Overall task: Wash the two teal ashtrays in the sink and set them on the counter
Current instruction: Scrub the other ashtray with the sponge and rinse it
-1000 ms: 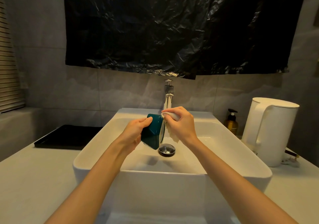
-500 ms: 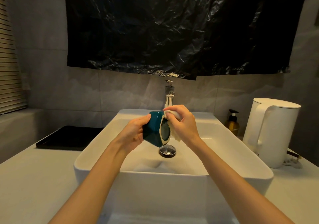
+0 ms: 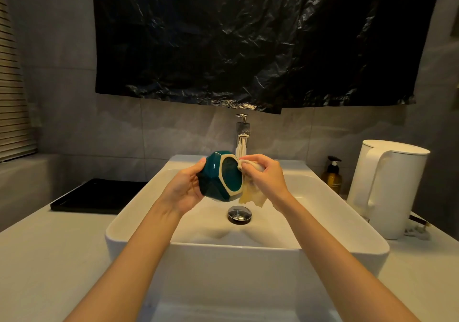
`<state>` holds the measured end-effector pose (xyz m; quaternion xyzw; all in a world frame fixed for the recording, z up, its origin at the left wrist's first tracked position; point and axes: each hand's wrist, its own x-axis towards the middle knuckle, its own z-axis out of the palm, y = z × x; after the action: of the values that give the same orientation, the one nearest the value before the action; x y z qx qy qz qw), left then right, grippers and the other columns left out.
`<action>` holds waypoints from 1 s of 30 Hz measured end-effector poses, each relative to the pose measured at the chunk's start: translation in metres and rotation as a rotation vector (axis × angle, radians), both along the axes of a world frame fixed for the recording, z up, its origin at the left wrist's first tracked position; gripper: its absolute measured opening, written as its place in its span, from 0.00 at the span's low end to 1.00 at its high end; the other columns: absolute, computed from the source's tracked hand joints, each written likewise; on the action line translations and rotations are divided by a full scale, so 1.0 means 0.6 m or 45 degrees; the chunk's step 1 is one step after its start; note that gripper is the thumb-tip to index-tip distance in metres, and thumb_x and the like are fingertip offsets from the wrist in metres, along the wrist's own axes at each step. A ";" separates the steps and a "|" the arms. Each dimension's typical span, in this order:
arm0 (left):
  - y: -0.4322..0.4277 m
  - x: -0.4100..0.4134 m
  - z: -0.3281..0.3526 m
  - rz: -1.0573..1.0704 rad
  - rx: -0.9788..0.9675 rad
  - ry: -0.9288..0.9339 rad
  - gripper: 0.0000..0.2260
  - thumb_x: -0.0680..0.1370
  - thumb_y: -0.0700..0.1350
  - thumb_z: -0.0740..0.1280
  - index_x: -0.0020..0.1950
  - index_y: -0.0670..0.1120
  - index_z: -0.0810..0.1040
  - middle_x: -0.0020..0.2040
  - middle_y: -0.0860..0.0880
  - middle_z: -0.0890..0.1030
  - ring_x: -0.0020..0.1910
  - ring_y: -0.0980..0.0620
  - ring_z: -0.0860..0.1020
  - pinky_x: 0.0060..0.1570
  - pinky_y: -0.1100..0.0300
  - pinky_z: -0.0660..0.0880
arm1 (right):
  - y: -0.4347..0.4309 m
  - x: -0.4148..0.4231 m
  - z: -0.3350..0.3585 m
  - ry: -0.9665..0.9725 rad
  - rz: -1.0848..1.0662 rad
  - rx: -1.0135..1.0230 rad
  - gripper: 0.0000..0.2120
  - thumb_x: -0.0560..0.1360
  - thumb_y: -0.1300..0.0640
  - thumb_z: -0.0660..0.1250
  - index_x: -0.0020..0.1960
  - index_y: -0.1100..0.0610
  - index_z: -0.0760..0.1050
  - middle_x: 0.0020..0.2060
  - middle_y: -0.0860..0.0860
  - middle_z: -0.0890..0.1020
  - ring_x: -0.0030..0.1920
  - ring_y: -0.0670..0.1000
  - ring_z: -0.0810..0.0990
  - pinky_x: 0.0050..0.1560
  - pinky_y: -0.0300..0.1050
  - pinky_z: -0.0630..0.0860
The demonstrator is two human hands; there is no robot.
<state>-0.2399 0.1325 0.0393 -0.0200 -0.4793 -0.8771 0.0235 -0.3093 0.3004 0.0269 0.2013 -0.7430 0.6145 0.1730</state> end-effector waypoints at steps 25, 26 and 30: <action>-0.024 -0.023 -0.015 0.090 0.410 0.051 0.14 0.81 0.45 0.58 0.66 0.43 0.70 0.63 0.40 0.76 0.62 0.42 0.74 0.60 0.41 0.70 | -0.006 0.007 -0.010 0.004 0.058 0.169 0.06 0.73 0.53 0.71 0.50 0.48 0.78 0.43 0.41 0.77 0.46 0.47 0.76 0.39 0.33 0.74; -0.025 -0.025 -0.016 0.091 0.411 0.045 0.14 0.81 0.44 0.58 0.66 0.43 0.70 0.63 0.40 0.76 0.62 0.42 0.74 0.60 0.42 0.70 | -0.007 0.005 -0.010 -0.001 0.051 0.177 0.07 0.74 0.52 0.71 0.51 0.49 0.77 0.43 0.41 0.77 0.46 0.47 0.76 0.39 0.33 0.73; -0.015 -0.022 -0.014 0.077 0.345 0.035 0.11 0.81 0.44 0.58 0.61 0.43 0.72 0.59 0.41 0.77 0.56 0.44 0.77 0.51 0.44 0.75 | -0.013 -0.002 -0.007 -0.076 0.035 0.100 0.04 0.77 0.52 0.67 0.51 0.48 0.75 0.44 0.43 0.77 0.46 0.47 0.76 0.37 0.32 0.71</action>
<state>-0.2532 0.1236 0.0309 -0.0144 -0.3564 -0.9324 0.0589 -0.3105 0.2928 0.0230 0.1996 -0.7685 0.5929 0.1345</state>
